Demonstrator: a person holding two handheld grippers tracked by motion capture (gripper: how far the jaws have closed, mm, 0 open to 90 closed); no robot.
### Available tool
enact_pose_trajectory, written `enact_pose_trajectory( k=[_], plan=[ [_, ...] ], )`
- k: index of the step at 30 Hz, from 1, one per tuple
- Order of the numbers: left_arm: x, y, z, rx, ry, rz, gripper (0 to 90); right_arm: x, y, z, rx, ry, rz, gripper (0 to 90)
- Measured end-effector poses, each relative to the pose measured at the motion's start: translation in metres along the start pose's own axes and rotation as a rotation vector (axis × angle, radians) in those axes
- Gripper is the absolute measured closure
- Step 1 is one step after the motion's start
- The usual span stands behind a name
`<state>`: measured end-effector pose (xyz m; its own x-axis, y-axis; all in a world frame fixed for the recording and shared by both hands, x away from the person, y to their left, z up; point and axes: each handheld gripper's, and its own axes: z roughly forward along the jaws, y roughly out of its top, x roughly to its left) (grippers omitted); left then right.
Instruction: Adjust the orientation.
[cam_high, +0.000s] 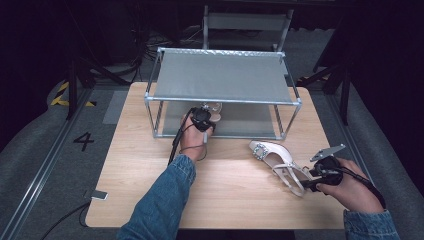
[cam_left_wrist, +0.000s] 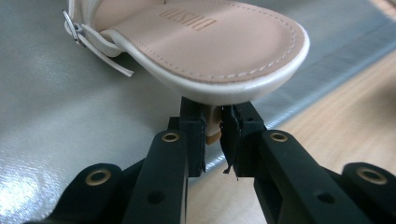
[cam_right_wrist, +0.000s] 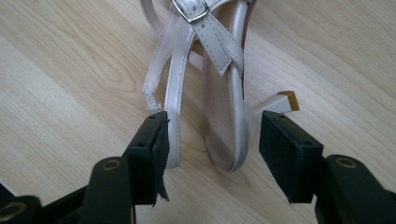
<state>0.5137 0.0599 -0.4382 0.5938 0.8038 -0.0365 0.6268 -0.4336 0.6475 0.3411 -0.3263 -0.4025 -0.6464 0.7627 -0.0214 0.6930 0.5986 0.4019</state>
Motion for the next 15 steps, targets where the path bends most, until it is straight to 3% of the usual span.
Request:
enact_pose_trajectory(
  k=[3, 4, 5, 6, 7, 8, 9, 11, 12, 13, 14, 15],
  plan=[
    [0.004, 0.003, 0.007, 0.017, 0.010, -0.002, 78.4, 0.000, 0.000, 0.003, 0.006, 0.006, -0.001, 43.5],
    [-0.001, 0.003, 0.010, 0.007, -0.011, -0.070, 78.2, 0.000, 0.000, 0.003, 0.008, 0.008, -0.002, 43.5],
    [0.001, 0.003, 0.012, 0.025, 0.018, -0.043, 78.0, 0.000, 0.000, 0.004, 0.010, 0.007, -0.004, 43.5],
    [0.005, 0.005, 0.013, 0.027, 0.013, 0.028, 77.7, 0.000, 0.000, 0.004, 0.011, 0.008, -0.002, 43.5],
    [0.004, 0.004, 0.015, 0.031, 0.016, 0.005, 77.3, 0.000, -0.001, 0.004, 0.012, 0.006, -0.002, 43.5],
    [0.000, 0.003, 0.016, 0.035, 0.014, -0.051, 77.1, 0.000, -0.001, 0.004, 0.012, 0.006, 0.000, 43.5],
    [0.017, 0.009, 0.015, 0.049, 0.027, 0.217, 77.0, 0.000, -0.001, 0.004, 0.012, 0.005, -0.001, 43.5],
    [0.004, 0.003, 0.015, 0.054, 0.039, 0.045, 72.5, 0.000, -0.002, 0.003, 0.009, 0.005, 0.001, 43.6],
    [0.007, 0.003, 0.013, 0.051, 0.038, 0.108, 69.2, -0.001, -0.002, 0.002, 0.006, 0.004, 0.002, 43.6],
    [0.007, 0.002, 0.012, 0.035, 0.031, 0.105, 64.2, -0.001, -0.002, 0.002, 0.006, 0.003, 0.003, 43.6],
    [-0.002, -0.002, 0.010, 0.010, -0.002, -0.025, 59.4, -0.001, -0.002, 0.002, 0.005, 0.000, 0.002, 43.6],
    [0.001, -0.002, 0.006, 0.018, 0.017, 0.020, 56.5, -0.002, -0.002, 0.002, 0.005, -0.002, 0.003, 43.6]
  ],
)
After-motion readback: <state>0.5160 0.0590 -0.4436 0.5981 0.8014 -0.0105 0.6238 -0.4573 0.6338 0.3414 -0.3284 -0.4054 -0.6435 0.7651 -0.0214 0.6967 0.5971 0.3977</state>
